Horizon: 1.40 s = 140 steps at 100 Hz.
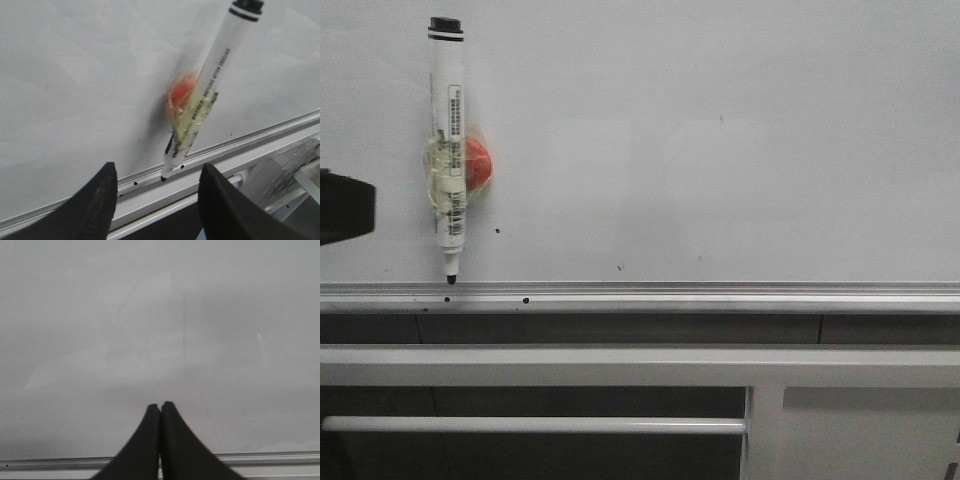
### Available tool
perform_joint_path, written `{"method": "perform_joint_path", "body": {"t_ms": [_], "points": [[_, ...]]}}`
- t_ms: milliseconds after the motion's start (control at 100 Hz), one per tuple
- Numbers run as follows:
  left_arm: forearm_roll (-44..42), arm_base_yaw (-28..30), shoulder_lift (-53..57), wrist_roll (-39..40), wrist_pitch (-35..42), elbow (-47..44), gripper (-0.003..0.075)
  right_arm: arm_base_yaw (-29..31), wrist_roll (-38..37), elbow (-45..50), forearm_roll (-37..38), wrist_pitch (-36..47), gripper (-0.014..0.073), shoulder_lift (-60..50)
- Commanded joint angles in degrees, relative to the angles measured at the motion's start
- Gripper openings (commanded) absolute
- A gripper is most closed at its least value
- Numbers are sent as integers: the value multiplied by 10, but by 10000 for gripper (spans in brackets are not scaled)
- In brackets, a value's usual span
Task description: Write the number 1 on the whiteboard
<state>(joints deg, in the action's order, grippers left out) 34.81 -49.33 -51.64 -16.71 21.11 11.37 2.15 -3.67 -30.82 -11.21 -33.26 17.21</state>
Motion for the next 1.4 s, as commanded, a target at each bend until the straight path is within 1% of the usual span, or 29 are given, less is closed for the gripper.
{"method": "perform_joint_path", "body": {"t_ms": [0,190,250,360,450,740,900,1130,1210,1390], "points": [[1,-33,-31,0,90,15,332,0,7,-13,3,36,-64,12],[25,-80,-104,4,191,15,332,-2,7,-13,3,36,-64,12],[26,-87,-121,4,206,15,332,-2,7,-13,3,36,-64,12],[26,-95,-160,20,231,18,332,-2,7,-13,3,40,-64,12],[25,-100,-188,53,264,18,332,-2,7,-13,4,42,-64,12],[7,-102,-249,85,363,18,332,-10,7,-13,16,43,-64,12],[-4,-102,-269,115,378,18,332,-16,7,-13,28,43,-64,12],[-17,-102,-281,132,399,19,332,-16,7,-13,28,43,-64,12],[-19,-102,-281,167,399,24,332,-18,7,-13,28,43,-64,12],[-17,-102,-281,167,399,29,331,-18,7,-13,28,43,-64,12]]}}
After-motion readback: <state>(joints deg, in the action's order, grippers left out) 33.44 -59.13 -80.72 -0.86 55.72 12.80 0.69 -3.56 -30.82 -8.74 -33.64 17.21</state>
